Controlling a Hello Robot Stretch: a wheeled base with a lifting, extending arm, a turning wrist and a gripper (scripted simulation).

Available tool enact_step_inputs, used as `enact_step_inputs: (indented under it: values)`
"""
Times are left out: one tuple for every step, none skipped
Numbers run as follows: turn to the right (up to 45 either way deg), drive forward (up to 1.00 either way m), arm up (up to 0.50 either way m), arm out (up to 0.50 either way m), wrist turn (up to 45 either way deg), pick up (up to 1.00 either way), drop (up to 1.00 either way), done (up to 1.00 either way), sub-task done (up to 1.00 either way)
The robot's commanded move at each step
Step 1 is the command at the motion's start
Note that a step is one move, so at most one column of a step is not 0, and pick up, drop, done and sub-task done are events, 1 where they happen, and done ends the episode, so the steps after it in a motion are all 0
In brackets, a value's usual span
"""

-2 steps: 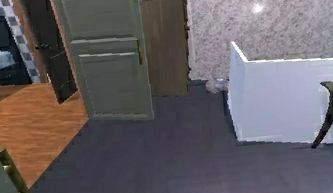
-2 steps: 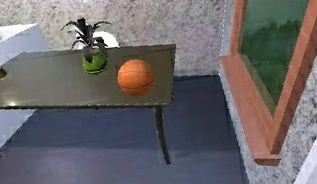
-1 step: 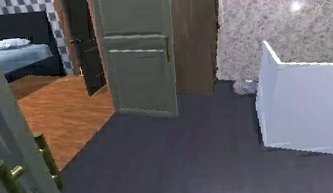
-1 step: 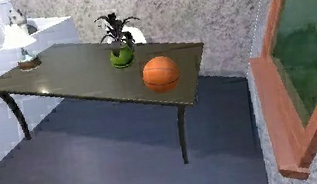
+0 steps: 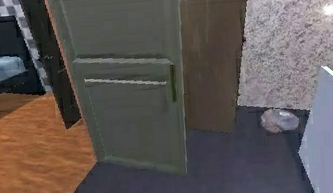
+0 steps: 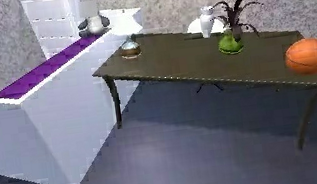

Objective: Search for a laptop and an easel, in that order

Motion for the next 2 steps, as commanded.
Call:
enact_step_inputs:
  values:
    - [-42.0, 0.00, 0.00, 0.00, 0.0, 0.00, 0.00, 0.00, 0.00]
    - [-3.0, 0.00, 0.00, 0.00, 0.0, 0.00, 0.00, 0.00, 0.00]
